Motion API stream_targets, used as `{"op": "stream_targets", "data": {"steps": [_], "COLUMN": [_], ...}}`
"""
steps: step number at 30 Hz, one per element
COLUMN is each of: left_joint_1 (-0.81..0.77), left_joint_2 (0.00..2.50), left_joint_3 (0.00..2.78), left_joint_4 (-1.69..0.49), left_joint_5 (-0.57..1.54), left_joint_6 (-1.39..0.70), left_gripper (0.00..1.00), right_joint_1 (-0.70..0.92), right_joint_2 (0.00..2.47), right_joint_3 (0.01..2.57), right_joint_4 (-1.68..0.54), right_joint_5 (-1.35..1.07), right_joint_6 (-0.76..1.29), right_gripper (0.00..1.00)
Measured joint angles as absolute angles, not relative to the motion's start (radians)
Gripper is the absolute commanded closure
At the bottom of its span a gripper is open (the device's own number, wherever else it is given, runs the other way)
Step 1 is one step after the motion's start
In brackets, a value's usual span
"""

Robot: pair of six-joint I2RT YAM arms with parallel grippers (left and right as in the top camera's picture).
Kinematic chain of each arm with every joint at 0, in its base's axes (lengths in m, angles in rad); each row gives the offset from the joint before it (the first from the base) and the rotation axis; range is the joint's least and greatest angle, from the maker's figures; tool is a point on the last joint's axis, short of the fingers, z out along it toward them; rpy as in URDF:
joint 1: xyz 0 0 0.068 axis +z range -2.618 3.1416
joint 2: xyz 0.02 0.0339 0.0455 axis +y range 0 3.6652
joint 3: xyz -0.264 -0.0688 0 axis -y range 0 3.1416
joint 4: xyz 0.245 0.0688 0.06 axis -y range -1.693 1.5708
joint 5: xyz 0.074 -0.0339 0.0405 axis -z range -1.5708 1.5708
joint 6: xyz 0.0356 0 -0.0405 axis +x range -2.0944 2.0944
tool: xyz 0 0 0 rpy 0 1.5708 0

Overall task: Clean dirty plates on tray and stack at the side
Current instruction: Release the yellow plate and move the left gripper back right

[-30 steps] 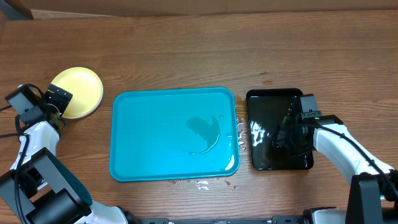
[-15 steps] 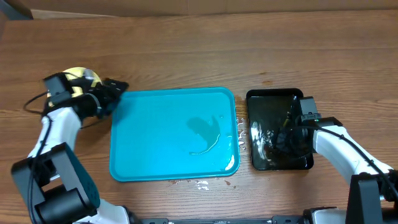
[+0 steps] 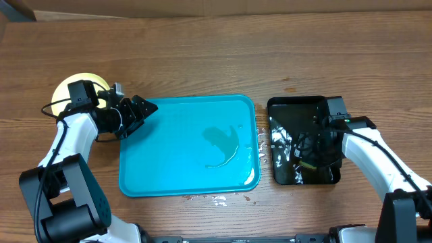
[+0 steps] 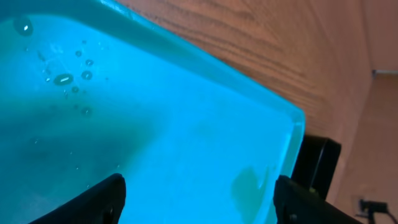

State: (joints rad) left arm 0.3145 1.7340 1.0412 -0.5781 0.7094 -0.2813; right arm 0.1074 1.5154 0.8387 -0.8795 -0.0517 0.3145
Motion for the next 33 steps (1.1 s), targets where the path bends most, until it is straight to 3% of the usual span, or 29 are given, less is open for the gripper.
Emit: {"op": "stream_targets", "data": {"steps": [4,10,14,15,19,22,26,33], "left_joint_1": [0.315,0.315,0.315,0.315,0.315,0.315,0.315,0.315], "left_joint_2": [1.734,1.734,1.734,1.734,1.734,1.734,1.734,1.734], "left_joint_3": [1.042,1.042,1.042,1.042,1.042,1.041,1.042,1.042], "left_joint_4": [-0.604,-0.641,-0.656,-0.659,-0.66,-0.66,-0.66,-0.658], "left_joint_5": [0.688,0.654,0.638,0.634,0.627,0.623,0.619,0.604], "left_joint_6": [-0.25,-0.225,-0.212,-0.209,-0.202,-0.198,-0.186,-0.179], "left_gripper": [0.27,0.26,0.26,0.26,0.25,0.23,0.22,0.21], "right_joint_1": [0.107,0.107,0.107,0.107,0.107,0.108,0.108,0.109], "right_joint_2": [1.515,1.515,1.515,1.515,1.515,1.515,1.515,1.515], "right_joint_3": [0.836,0.755,0.729,0.727,0.731,0.756,0.778,0.781], "right_joint_4": [-0.826,-0.715,-0.687,-0.681,-0.673,-0.693,-0.691,-0.7], "right_joint_5": [-0.019,-0.025,-0.038,-0.044,-0.087,-0.123,-0.129,-0.041], "right_joint_6": [0.327,0.337,0.344,0.337,0.31,0.297,0.285,0.295], "right_gripper": [0.3,0.78,0.94,0.94,0.48,0.34,0.27,0.26]}}
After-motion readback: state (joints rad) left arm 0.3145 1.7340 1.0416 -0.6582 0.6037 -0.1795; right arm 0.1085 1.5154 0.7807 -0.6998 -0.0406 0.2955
